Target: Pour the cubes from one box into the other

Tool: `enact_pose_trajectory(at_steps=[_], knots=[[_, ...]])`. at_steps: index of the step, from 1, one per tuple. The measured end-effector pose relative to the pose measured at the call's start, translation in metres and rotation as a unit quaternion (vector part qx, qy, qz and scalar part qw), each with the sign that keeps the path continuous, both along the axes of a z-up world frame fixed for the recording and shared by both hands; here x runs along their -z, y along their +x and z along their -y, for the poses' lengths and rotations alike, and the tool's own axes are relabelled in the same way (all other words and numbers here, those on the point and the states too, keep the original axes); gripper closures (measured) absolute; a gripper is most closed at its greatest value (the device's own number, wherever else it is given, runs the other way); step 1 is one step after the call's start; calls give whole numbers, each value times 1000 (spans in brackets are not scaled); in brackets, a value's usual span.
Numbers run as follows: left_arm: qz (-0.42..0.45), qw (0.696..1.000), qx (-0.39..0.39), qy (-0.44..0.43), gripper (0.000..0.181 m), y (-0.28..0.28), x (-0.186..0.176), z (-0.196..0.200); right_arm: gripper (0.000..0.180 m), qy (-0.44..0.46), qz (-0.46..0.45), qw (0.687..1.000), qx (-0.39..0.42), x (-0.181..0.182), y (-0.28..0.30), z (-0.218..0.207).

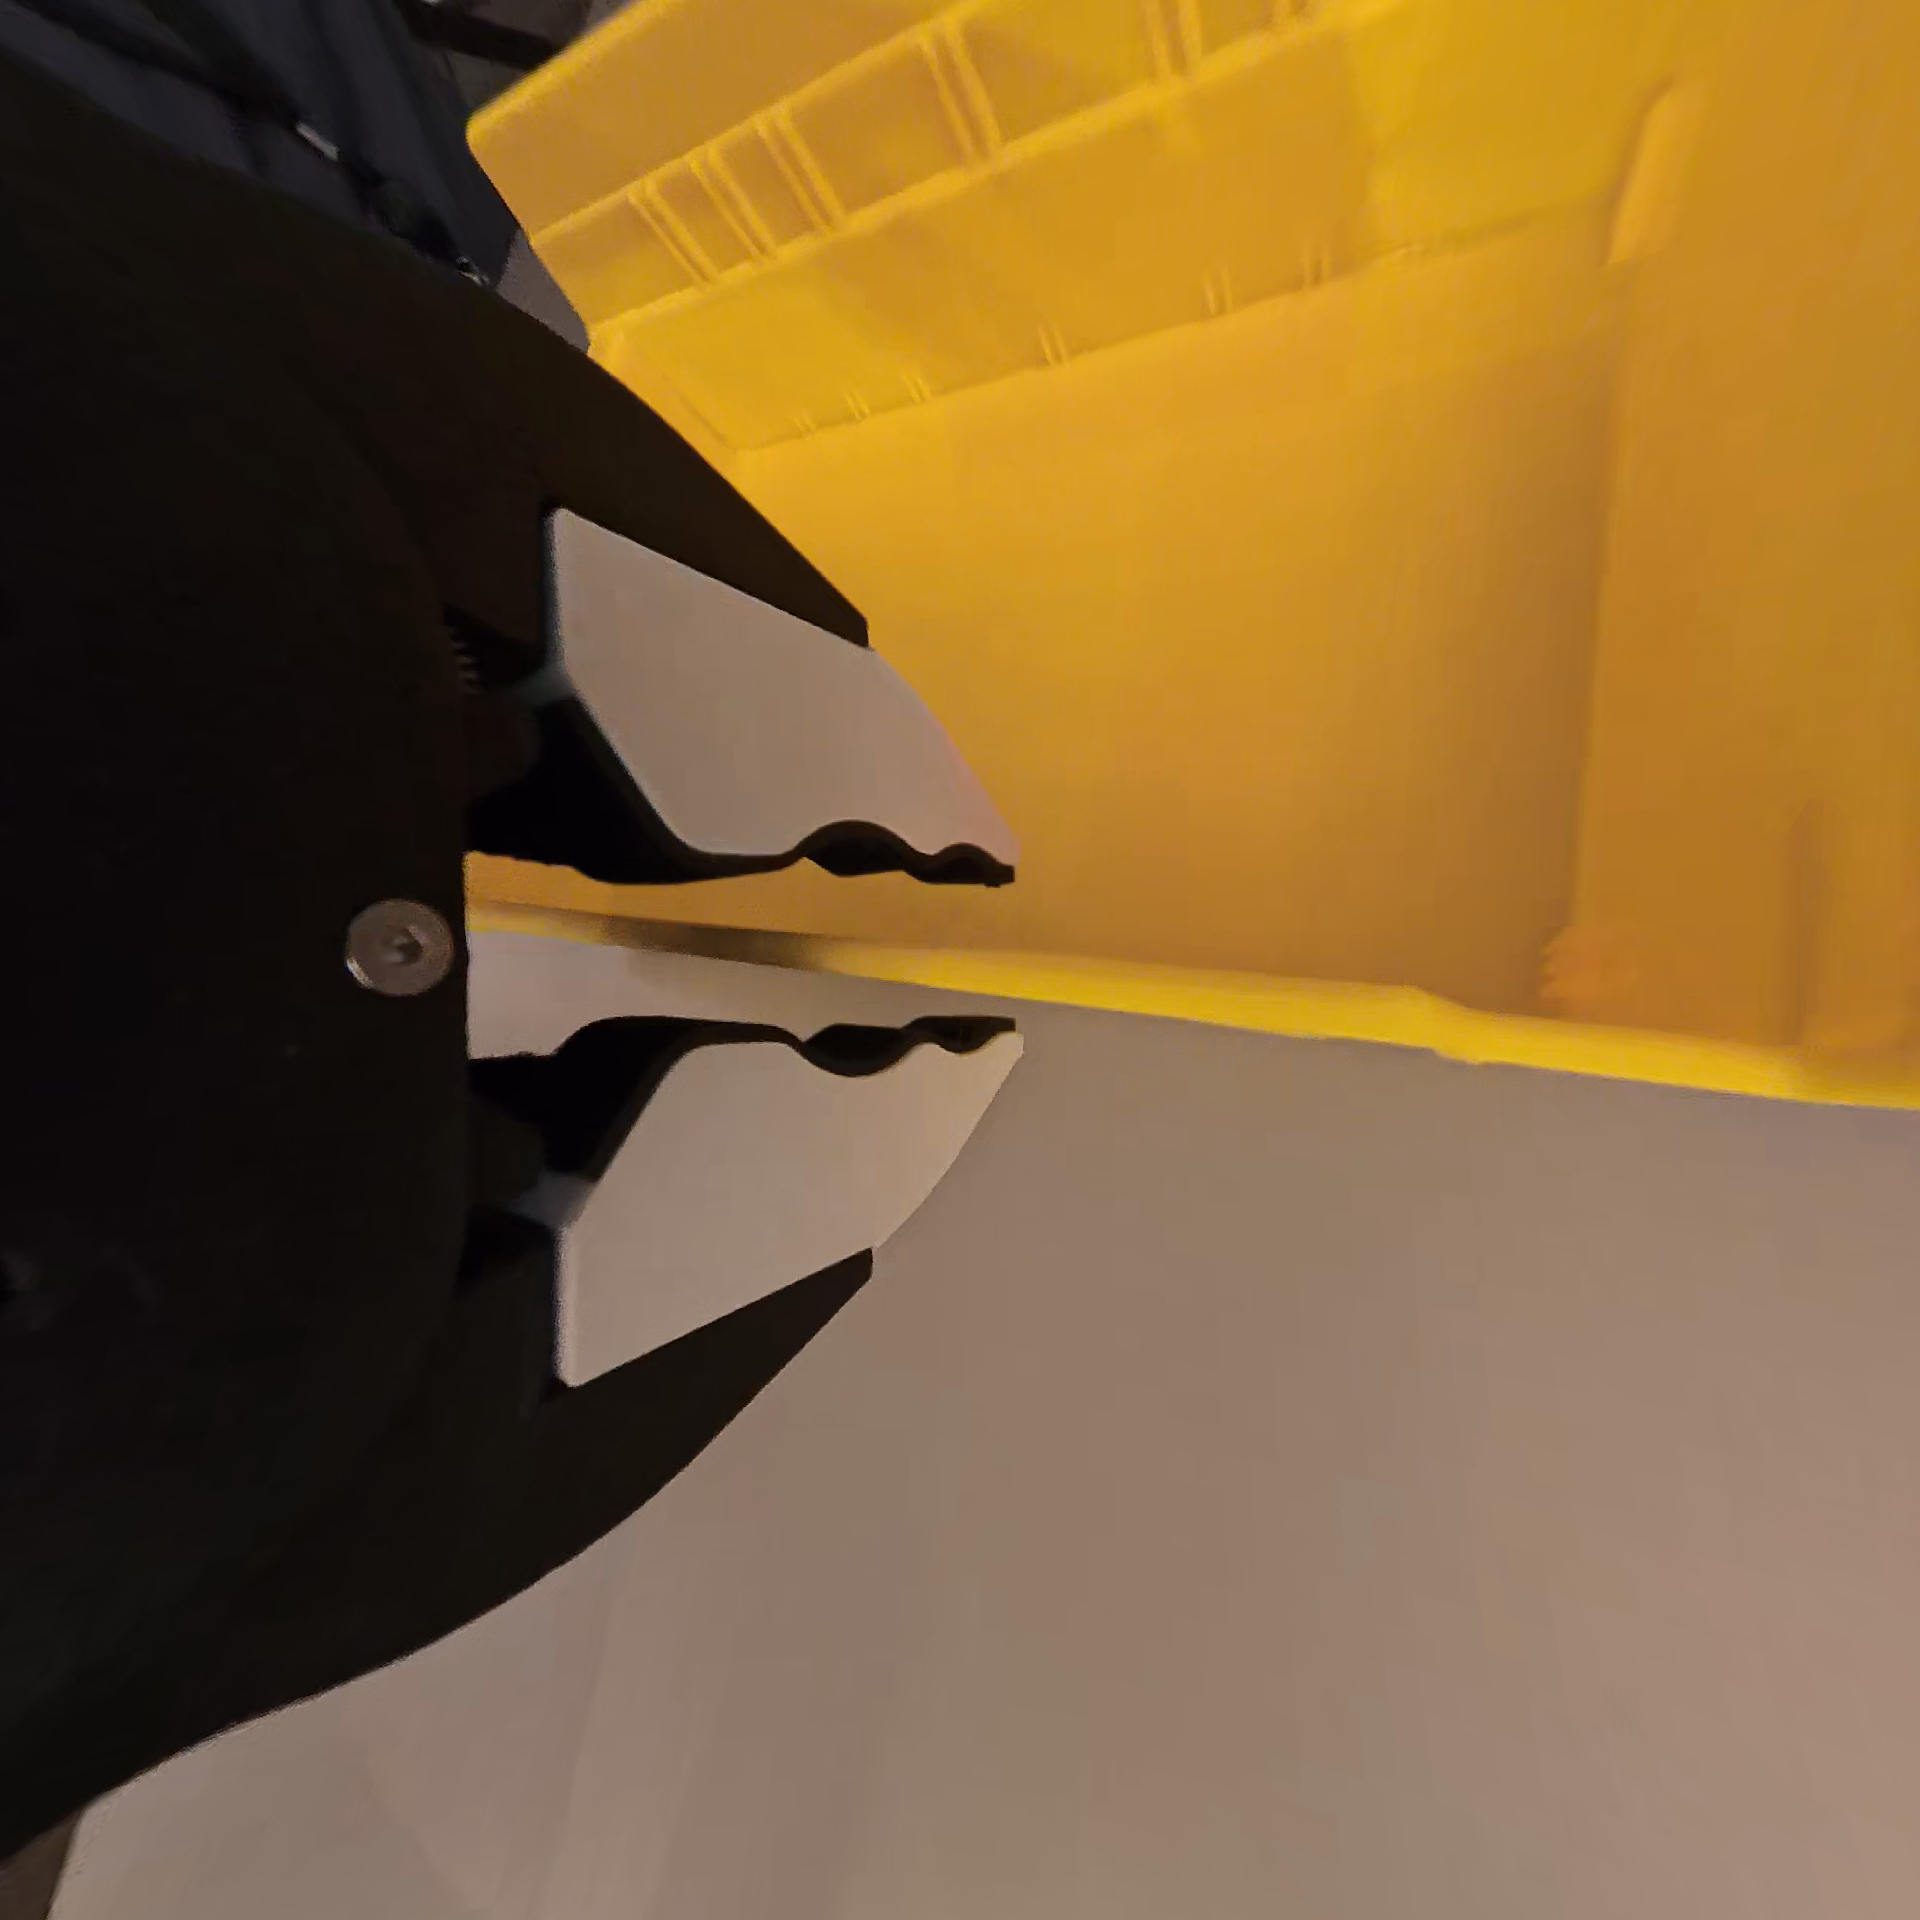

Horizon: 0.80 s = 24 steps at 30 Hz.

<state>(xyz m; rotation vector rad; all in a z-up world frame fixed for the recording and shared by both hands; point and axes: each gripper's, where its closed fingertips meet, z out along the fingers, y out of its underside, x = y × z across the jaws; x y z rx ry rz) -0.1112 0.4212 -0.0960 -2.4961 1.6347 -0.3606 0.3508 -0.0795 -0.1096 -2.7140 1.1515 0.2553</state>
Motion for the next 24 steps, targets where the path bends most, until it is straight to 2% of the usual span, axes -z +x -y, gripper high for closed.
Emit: enact_pose_trajectory(at_steps=[4,7,11,15,19,24], knots=[[9,1000,-7,-5,175,-4,0,1,149,29,82,996,-11,-28,10,-6],[19,1000,-1,-2,175,-4,0,1,148,46,180,982,-26,-62,18,-13],[61,998,5,5,171,-1,0,2,146,90,296,950,-40,-115,5,-28],[155,988,-4,22,165,3,-13,1,141,155,398,901,-78,-161,-32,-52],[272,960,-18,63,147,1,-47,-5,137,244,463,845,-111,-191,-81,-81],[441,881,-6,170,146,-18,-122,8,136,321,557,756,-123,-221,-134,-105]])
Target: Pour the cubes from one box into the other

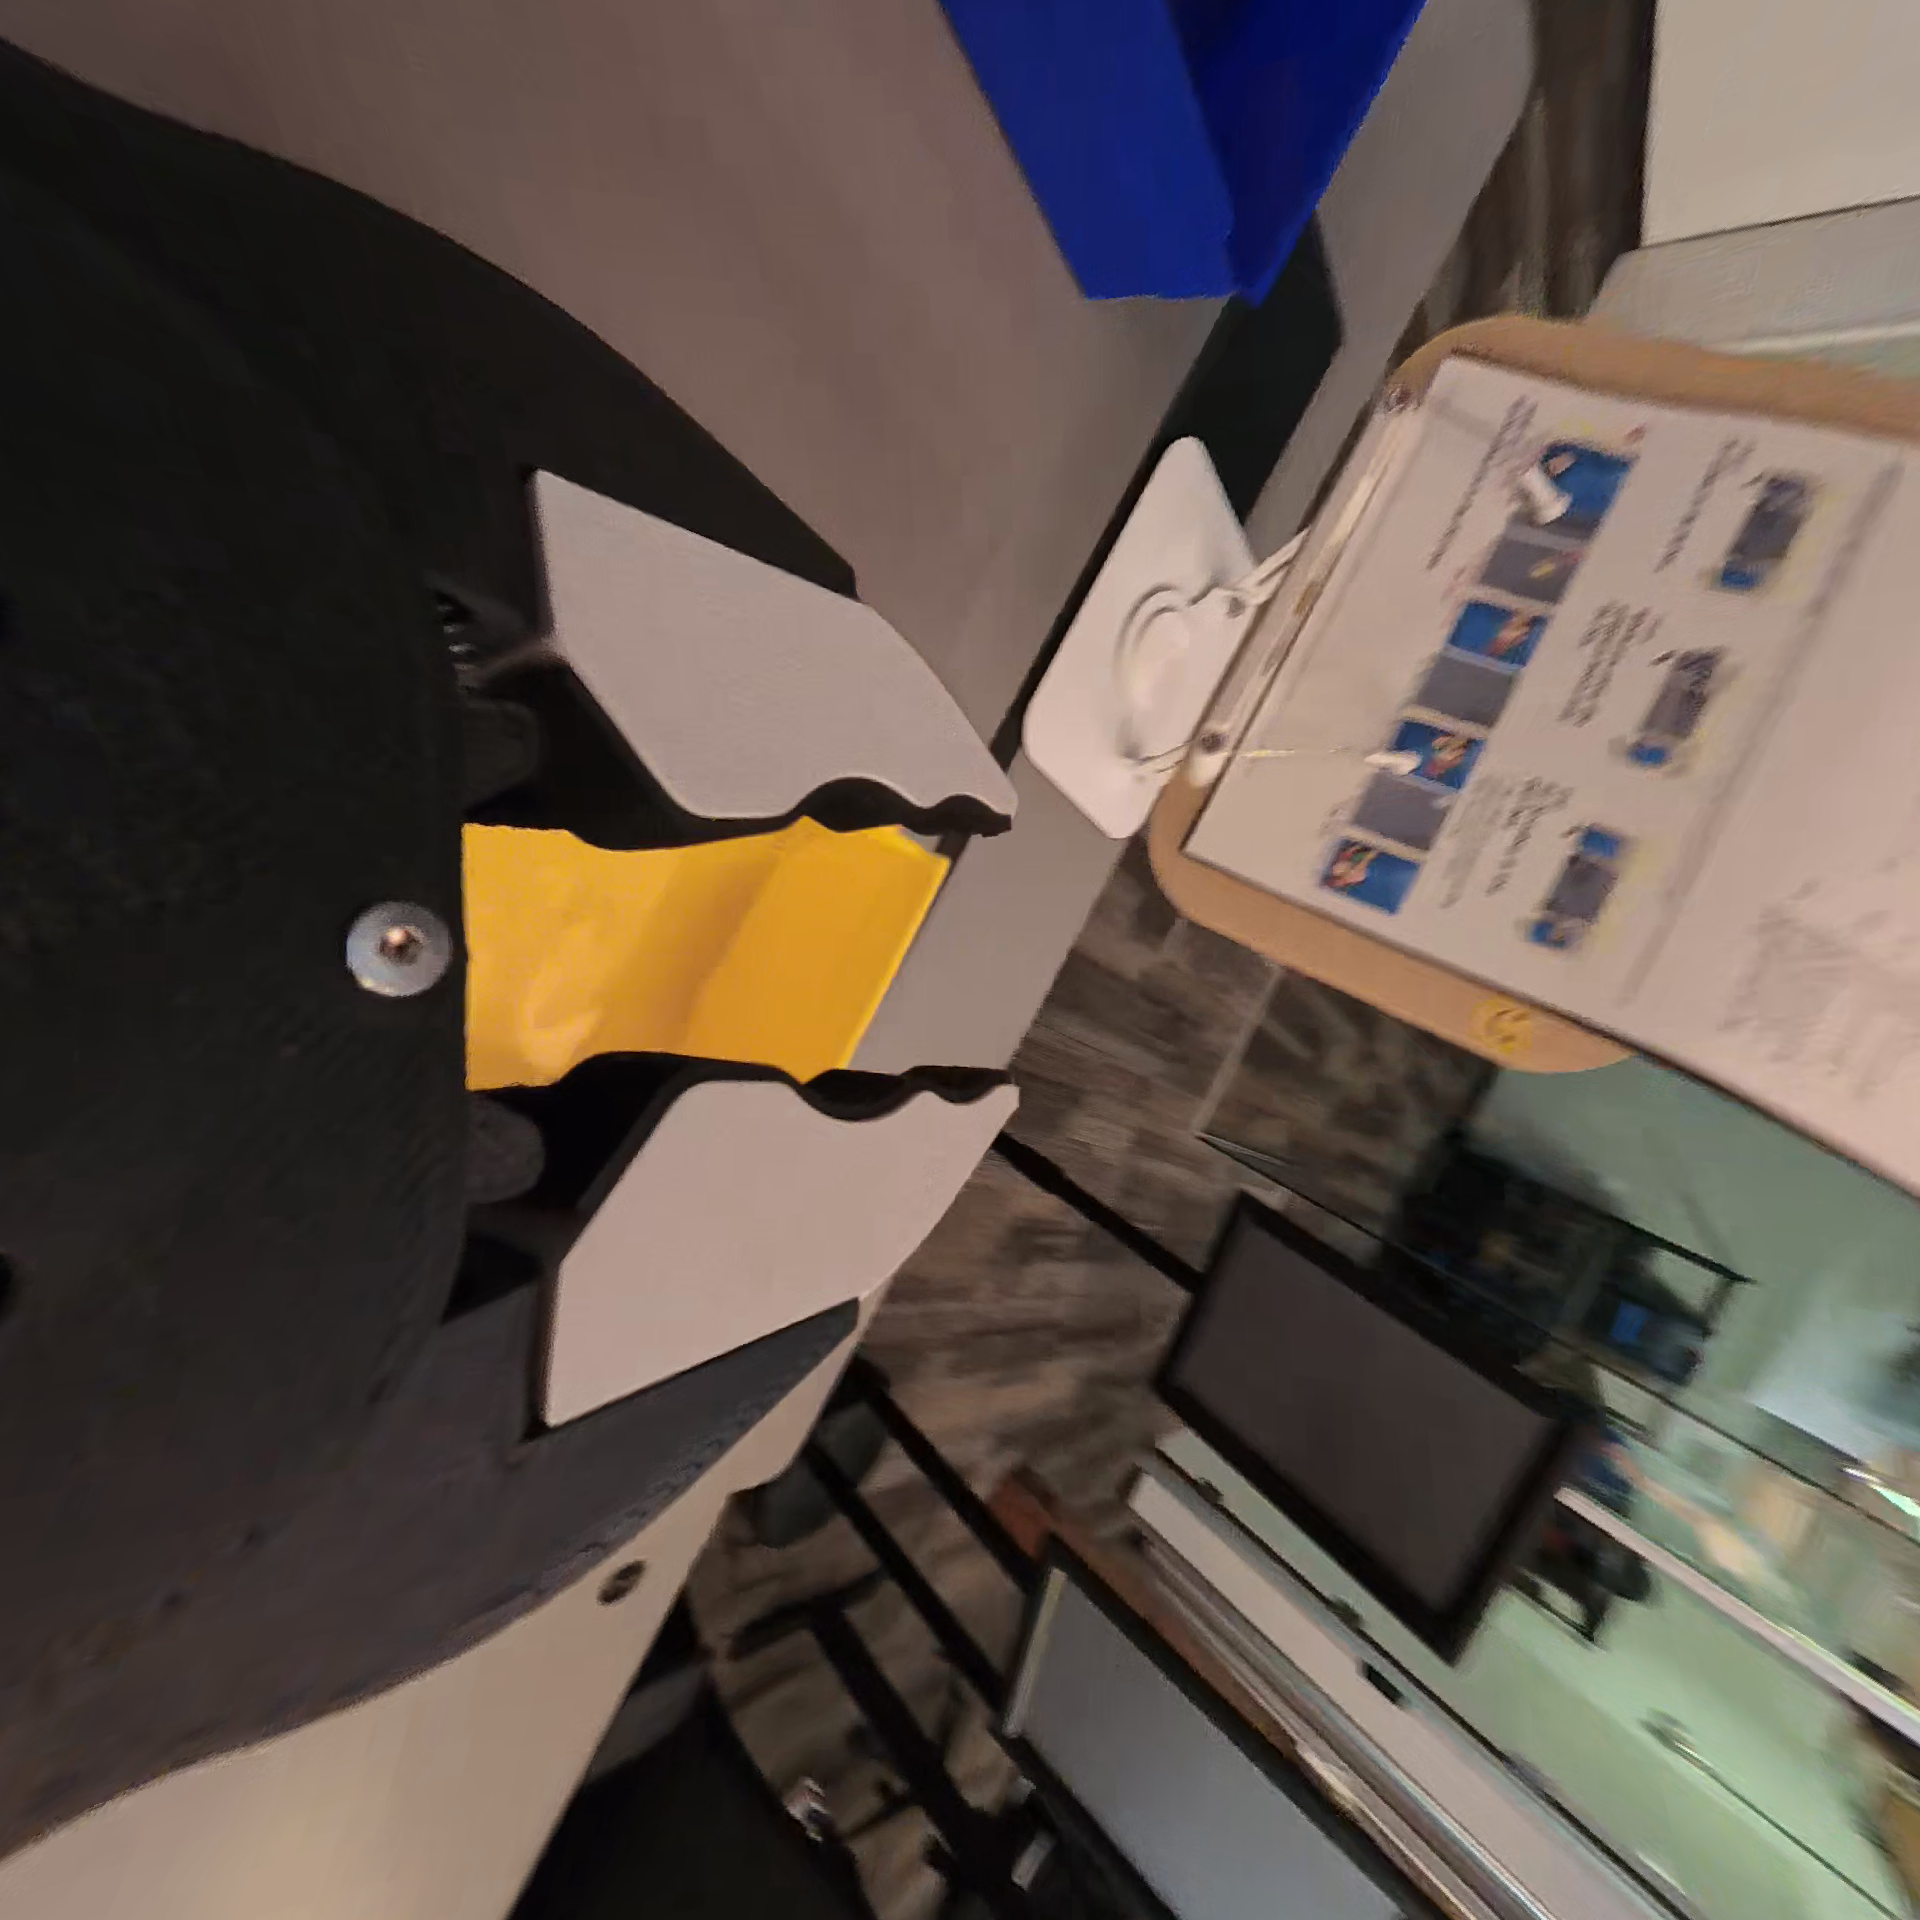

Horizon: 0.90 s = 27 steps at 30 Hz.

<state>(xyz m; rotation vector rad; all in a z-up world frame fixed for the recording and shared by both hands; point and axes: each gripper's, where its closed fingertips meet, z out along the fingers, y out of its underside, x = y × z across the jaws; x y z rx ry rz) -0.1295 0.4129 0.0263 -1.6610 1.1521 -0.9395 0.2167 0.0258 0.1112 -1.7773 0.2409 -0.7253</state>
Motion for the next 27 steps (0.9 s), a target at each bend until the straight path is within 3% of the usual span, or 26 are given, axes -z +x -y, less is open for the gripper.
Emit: enact_pose_trajectory(at_steps=[5,9,14,17,20,24,26,27], knots=[[127,988,-27,82,152,-26,-39,24,134,30,37,997,-59,5,-56,-31],[164,980,24,109,141,-29,-47,48,110,45,-20,993,-106,18,-82,-63],[217,962,86,145,131,-30,-86,66,87,117,-67,981,-143,-10,-92,-83],[226,957,126,132,131,-23,-110,74,90,151,-64,972,-167,-35,-92,-87],[234,951,149,133,132,-12,-138,80,104,179,-50,969,-161,-55,-84,-86],[259,939,145,172,145,3,-181,88,126,174,-81,968,-161,-64,-76,-86],[260,936,152,180,155,12,-198,95,142,154,-59,971,-174,-66,-75,-88],[261,935,156,183,156,17,-205,99,142,158,-42,973,-166,-70,-70,-89]])
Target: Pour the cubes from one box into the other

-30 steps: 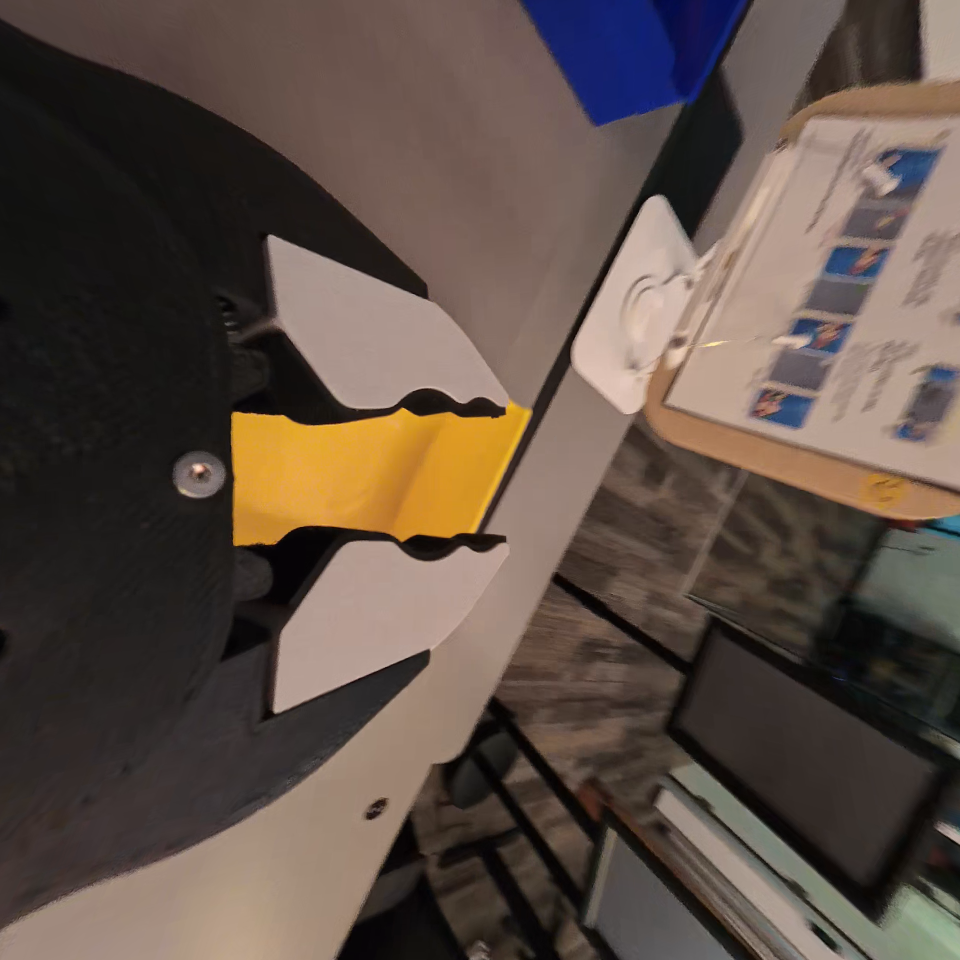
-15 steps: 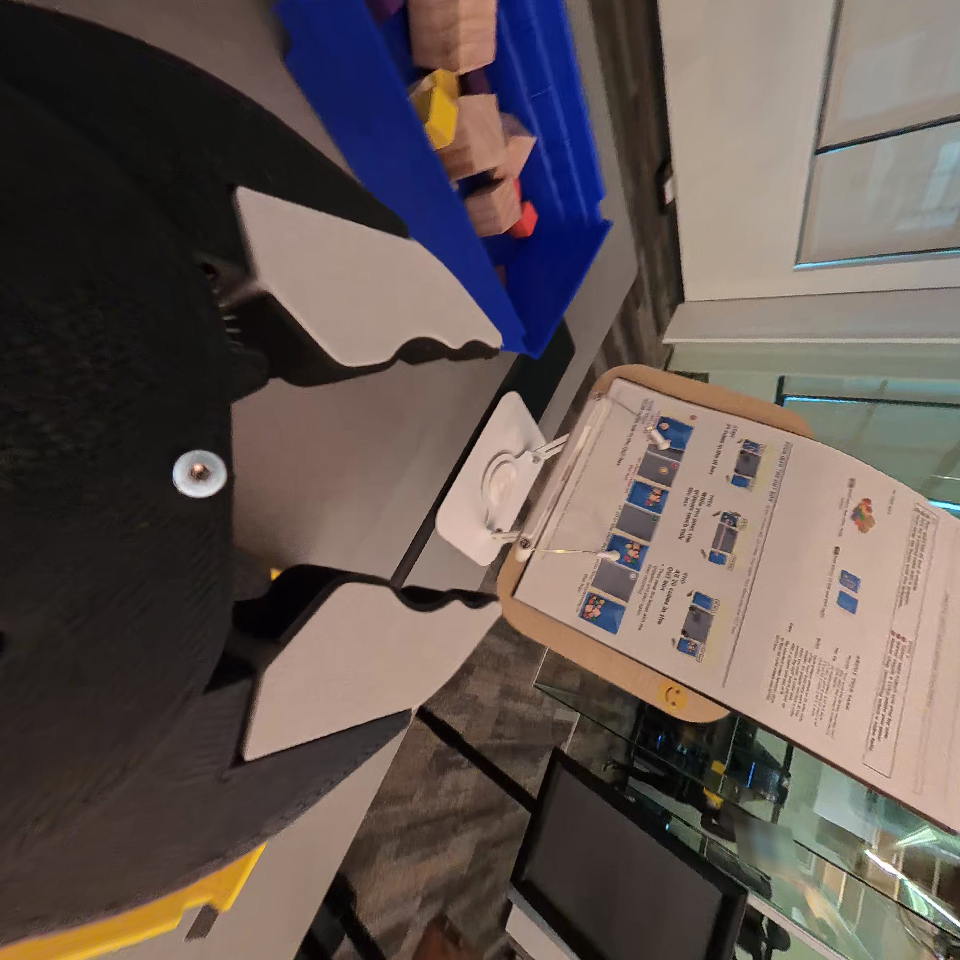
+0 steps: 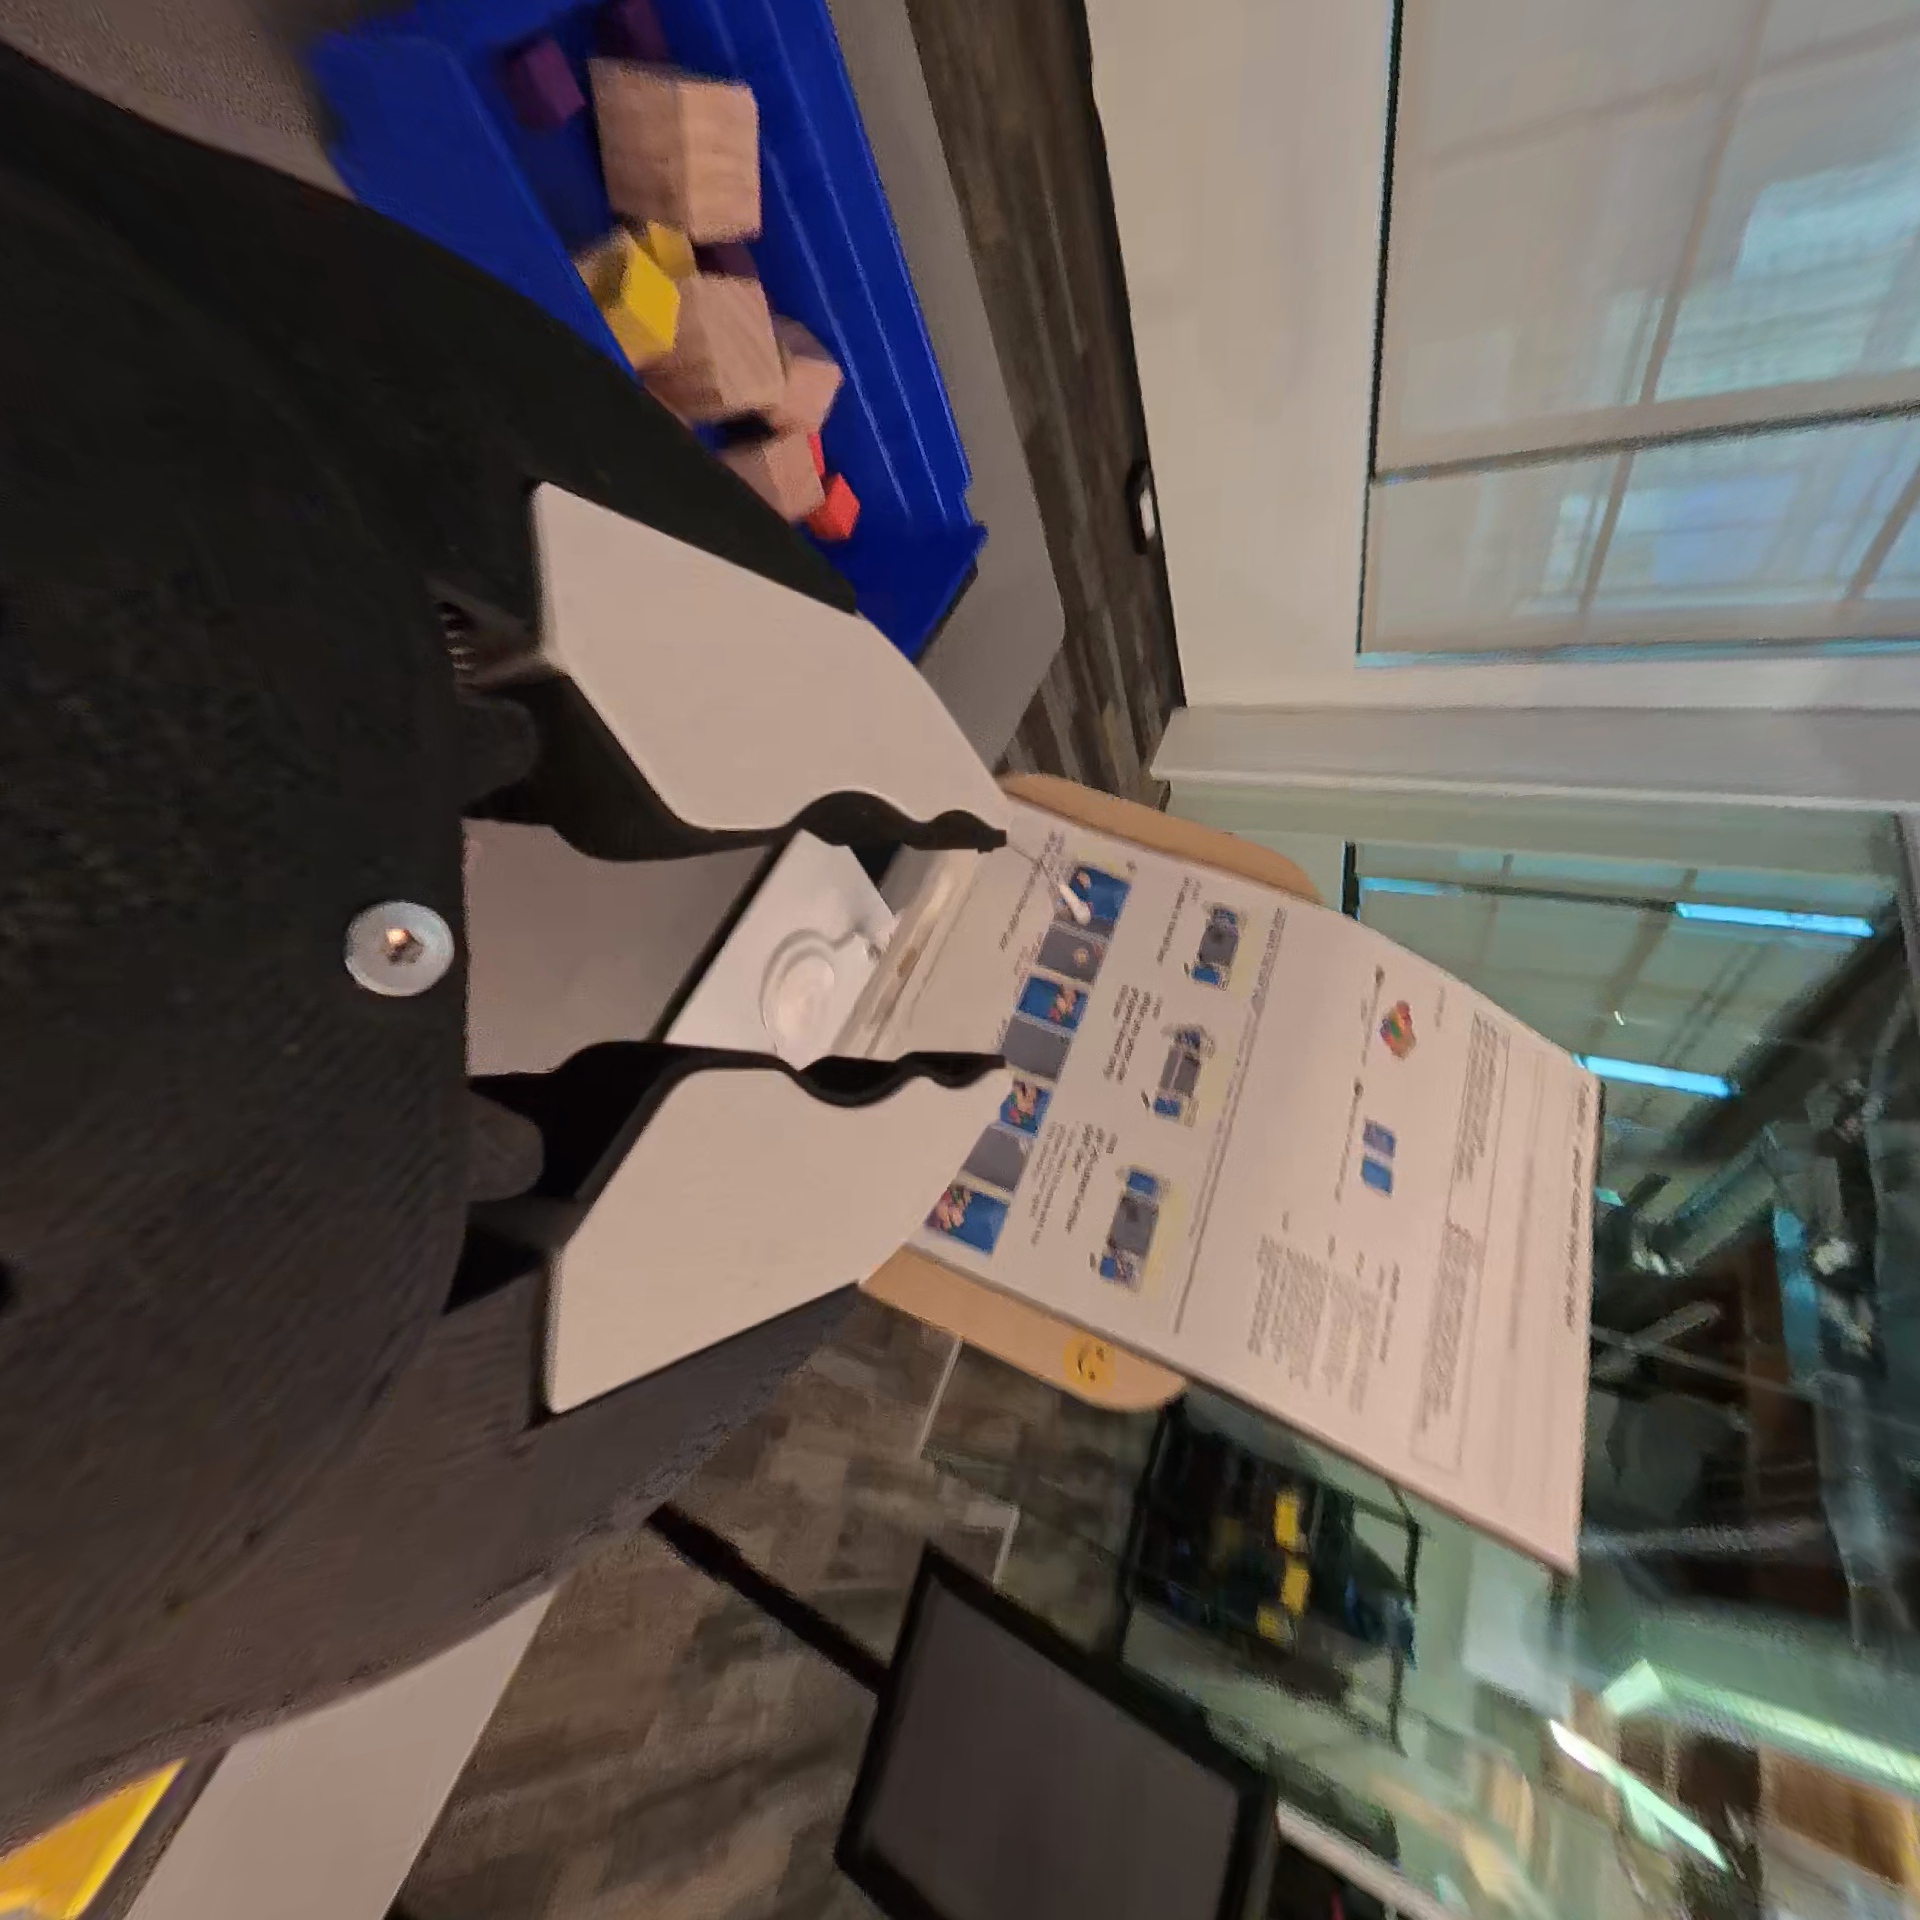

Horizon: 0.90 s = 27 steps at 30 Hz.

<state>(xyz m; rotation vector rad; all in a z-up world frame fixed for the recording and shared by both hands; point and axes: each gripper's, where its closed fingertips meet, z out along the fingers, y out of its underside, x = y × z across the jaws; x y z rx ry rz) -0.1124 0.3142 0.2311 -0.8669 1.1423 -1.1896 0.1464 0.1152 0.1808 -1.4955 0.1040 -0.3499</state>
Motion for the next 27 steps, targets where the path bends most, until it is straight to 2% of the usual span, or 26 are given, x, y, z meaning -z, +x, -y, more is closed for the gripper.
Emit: enact_pose_trajectory(at_steps=[2,4,8,11,16,18,27], knots=[[4,1000,7,0,156,9,-7,8,142,0,6,1000,18,1,7,0],[2,1000,10,-1,156,17,-2,13,142,-13,-12,1000,4,11,7,-2],[-6,1000,10,-15,157,33,28,12,141,-56,35,997,30,33,22,2],[-60,998,0,-21,159,53,51,-1,140,-79,44,995,37,42,30,5],[-74,997,-9,-35,160,68,60,-8,139,2,-55,992,-116,32,1,1],[-63,997,-1,-35,160,72,58,-2,139,11,-77,986,-146,31,-2,1],[-55,998,32,-15,157,85,60,20,136,3,-9,997,-77,32,14,7]])
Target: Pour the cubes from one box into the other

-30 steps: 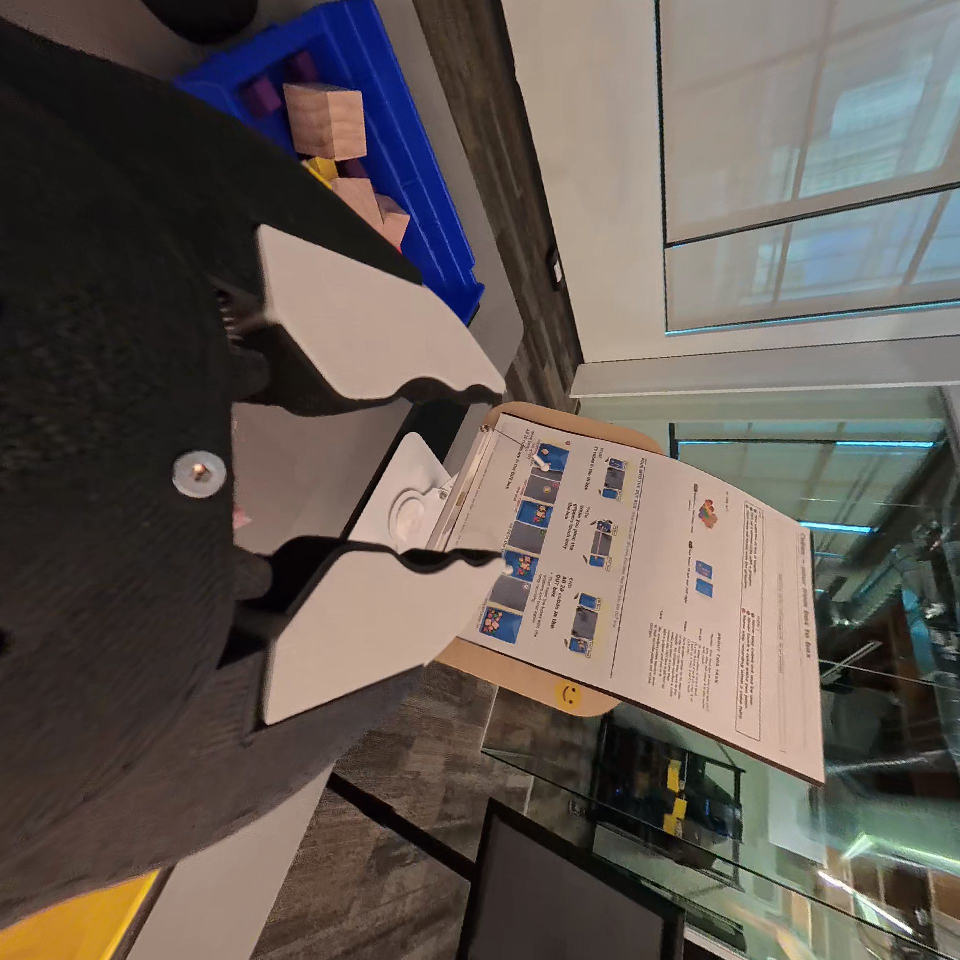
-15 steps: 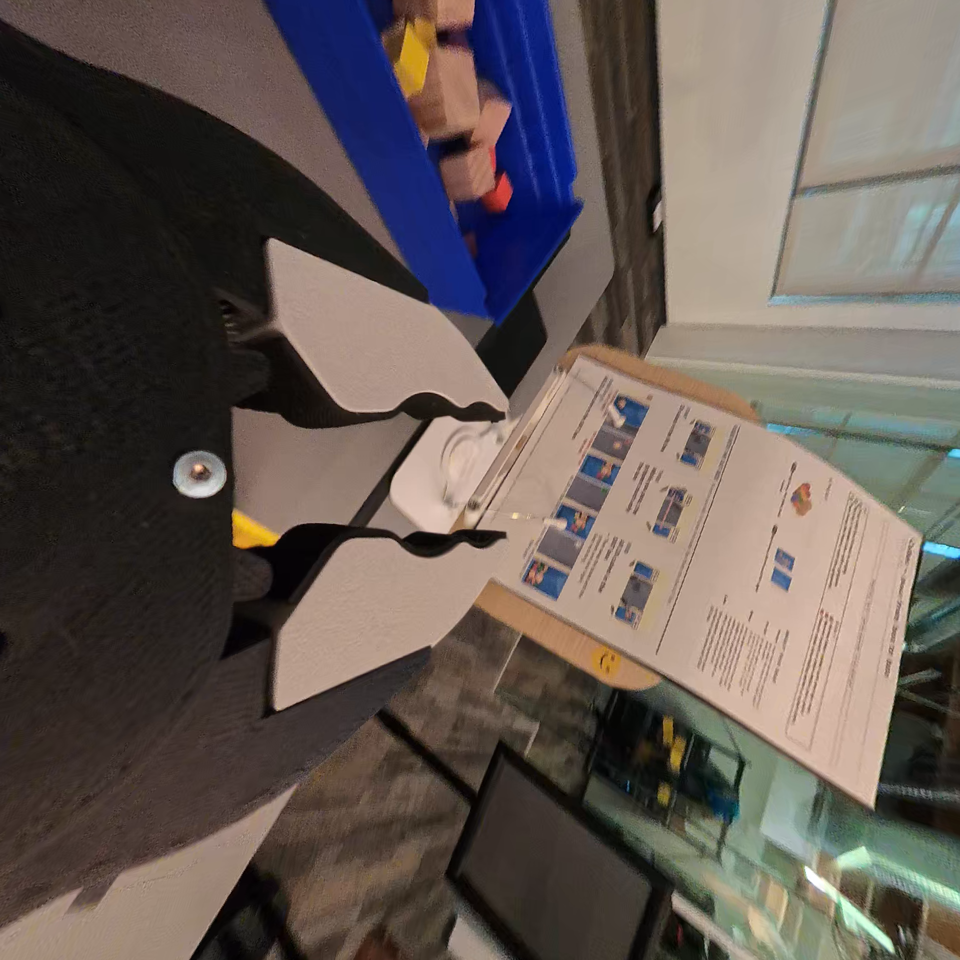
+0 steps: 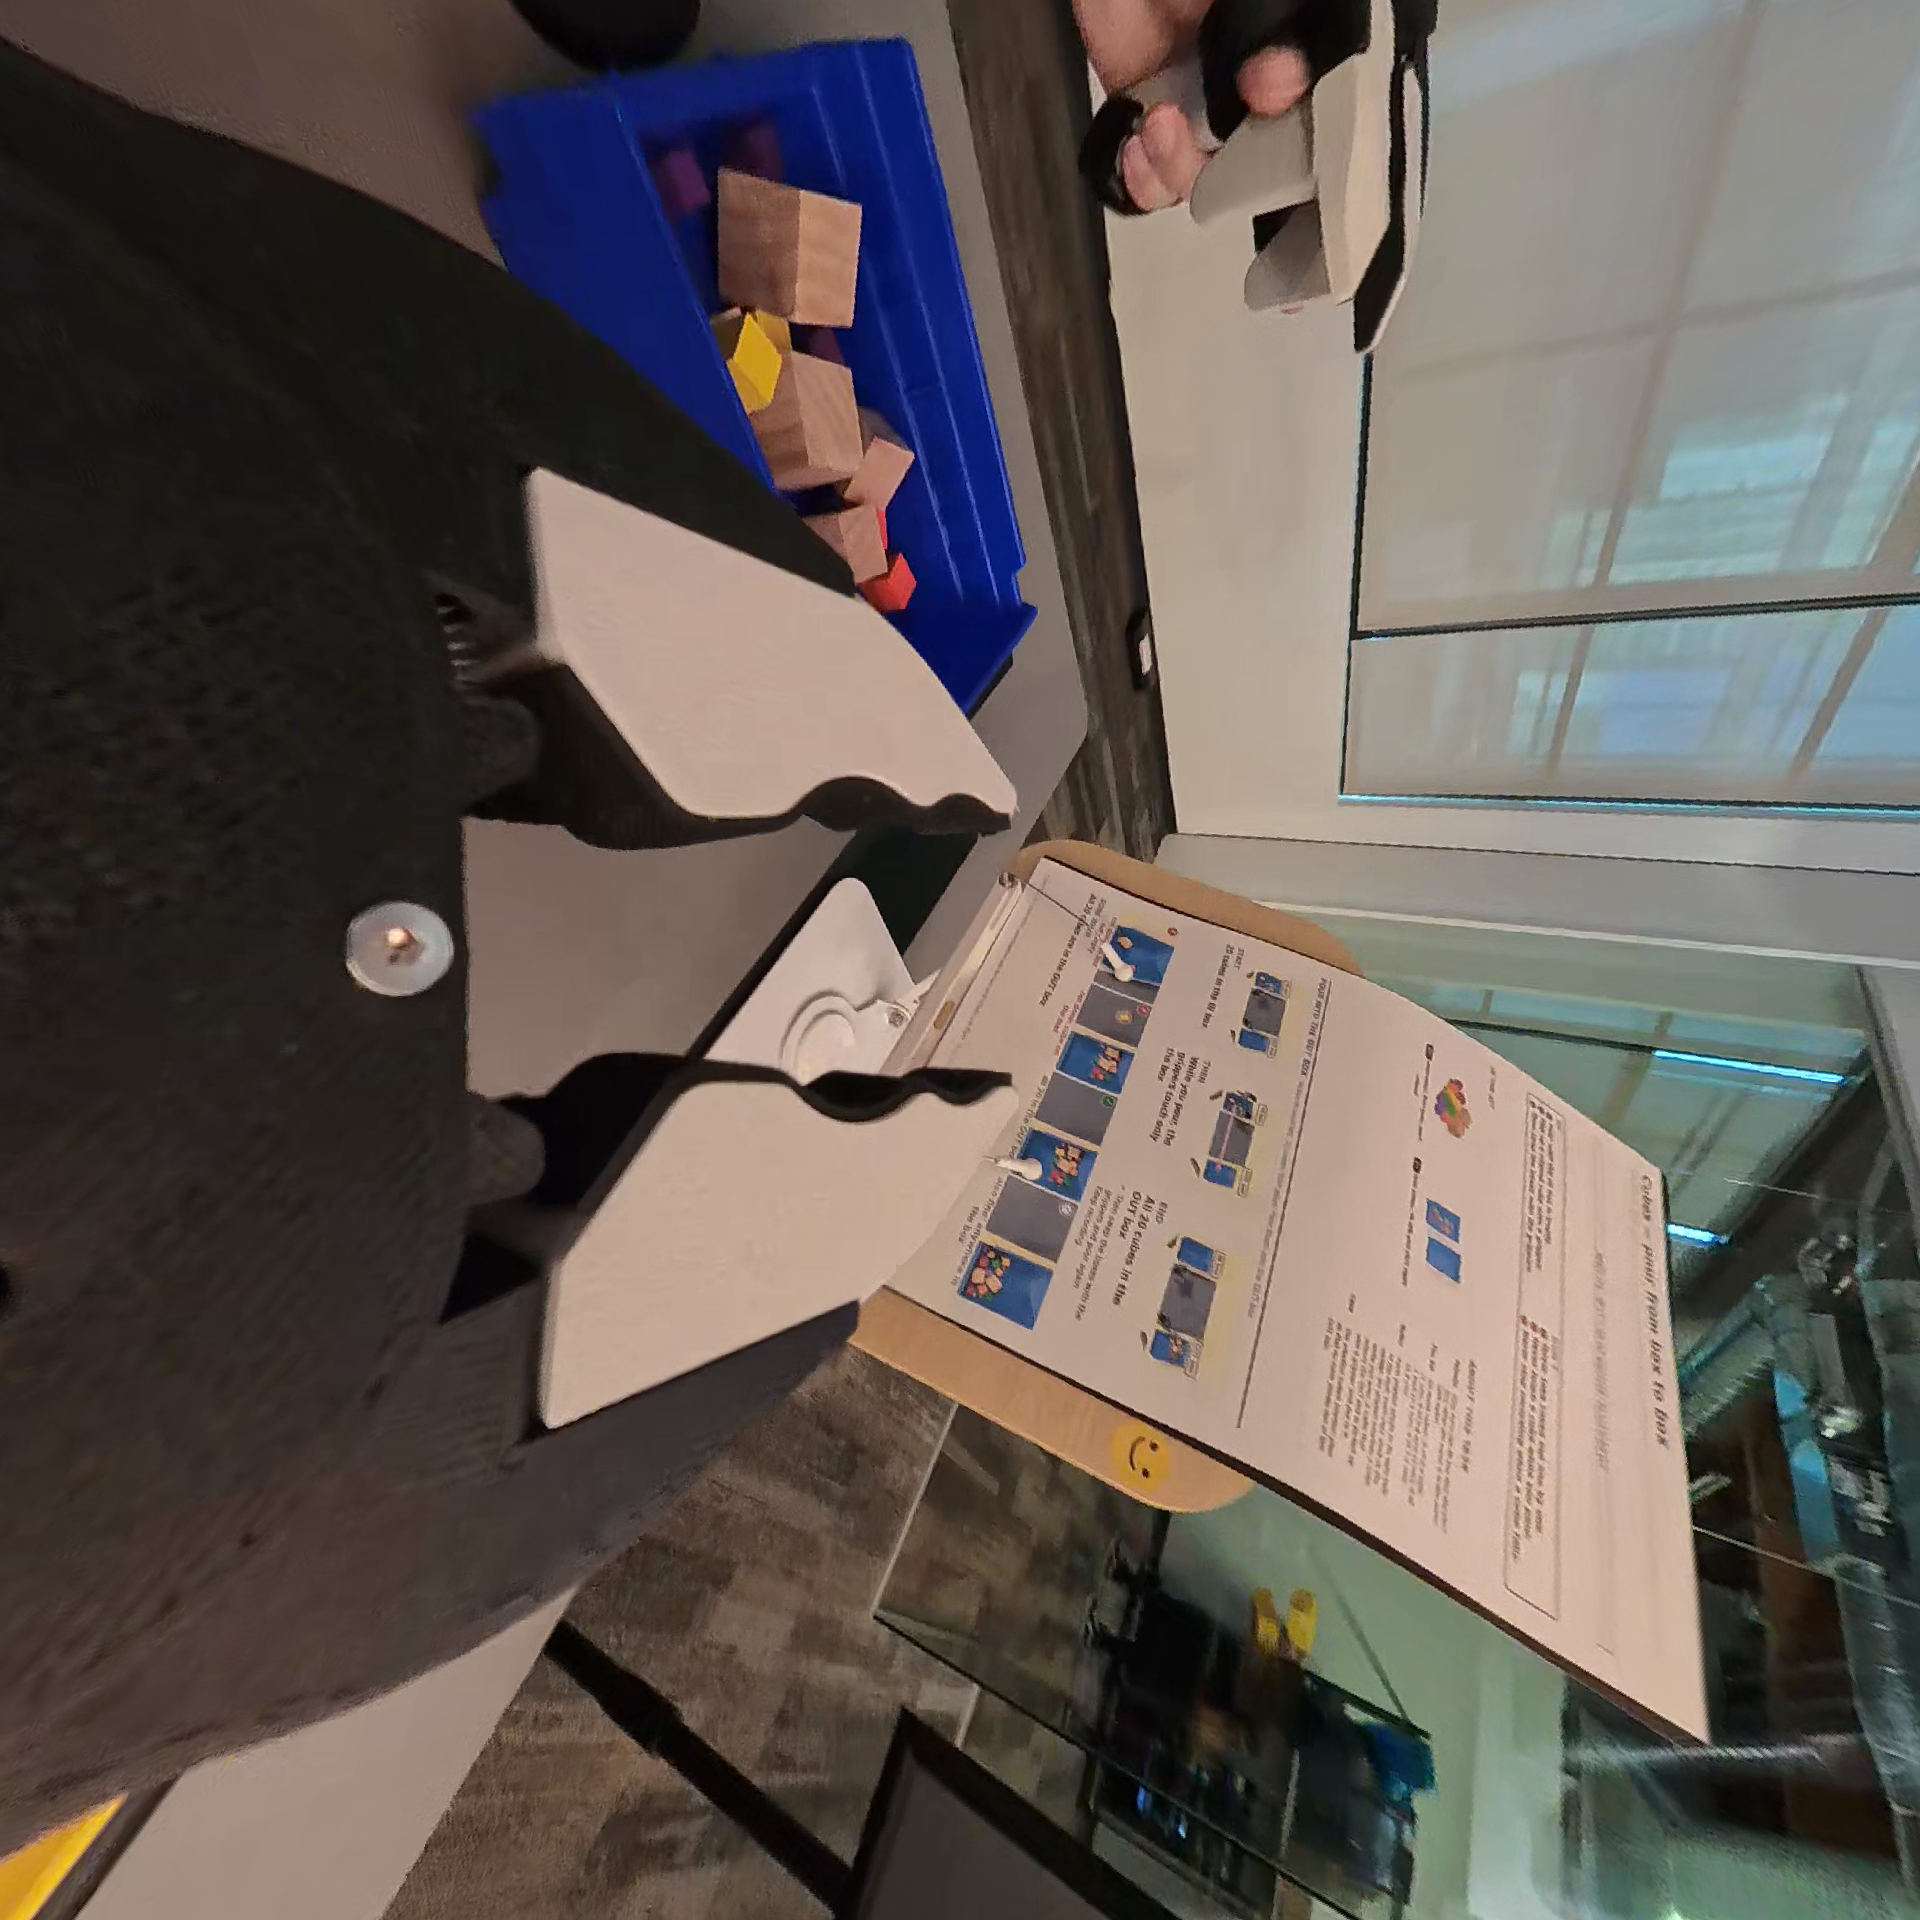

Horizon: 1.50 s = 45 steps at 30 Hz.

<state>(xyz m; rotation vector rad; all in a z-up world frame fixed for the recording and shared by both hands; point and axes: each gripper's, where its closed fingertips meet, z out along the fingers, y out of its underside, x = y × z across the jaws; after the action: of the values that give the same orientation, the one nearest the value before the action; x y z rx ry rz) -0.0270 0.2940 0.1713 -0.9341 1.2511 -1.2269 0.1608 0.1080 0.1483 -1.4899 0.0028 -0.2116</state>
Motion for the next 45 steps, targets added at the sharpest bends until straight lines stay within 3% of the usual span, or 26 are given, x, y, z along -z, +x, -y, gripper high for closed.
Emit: enact_pose_trajectory(at_steps=[12,16,20,23,28,31,32,34,38,45], knots=[[42,998,48,-26,152,-7,-14,11,131,49,1,998,-38,-6,-4,5],[27,999,-8,17,168,-9,-14,8,137,37,-8,998,-59,-7,-19,0],[-10,998,-44,43,169,-11,-10,11,143,14,-24,995,-92,-2,-40,-11],[-24,998,-34,51,180,-14,-8,14,145,7,-10,997,-78,-3,-48,-14],[-35,997,-52,38,178,-22,-6,-1,146,0,29,998,-56,-6,-57,-15],[-9,999,-24,29,179,-20,-12,9,148,2,51,995,-81,-5,-71,-19],[-9,999,-32,31,179,-17,-11,10,150,-12,55,996,-63,-1,-68,-22],[-36,994,-82,54,178,-6,-1,4,149,-88,84,991,49,19,-39,-26],[-104,958,-242,115,174,5,21,-30,148,-195,163,934,252,37,13,-10],[-171,933,-282,145,174,17,46,-41,148,-216,184,911,299,37,21,0]])
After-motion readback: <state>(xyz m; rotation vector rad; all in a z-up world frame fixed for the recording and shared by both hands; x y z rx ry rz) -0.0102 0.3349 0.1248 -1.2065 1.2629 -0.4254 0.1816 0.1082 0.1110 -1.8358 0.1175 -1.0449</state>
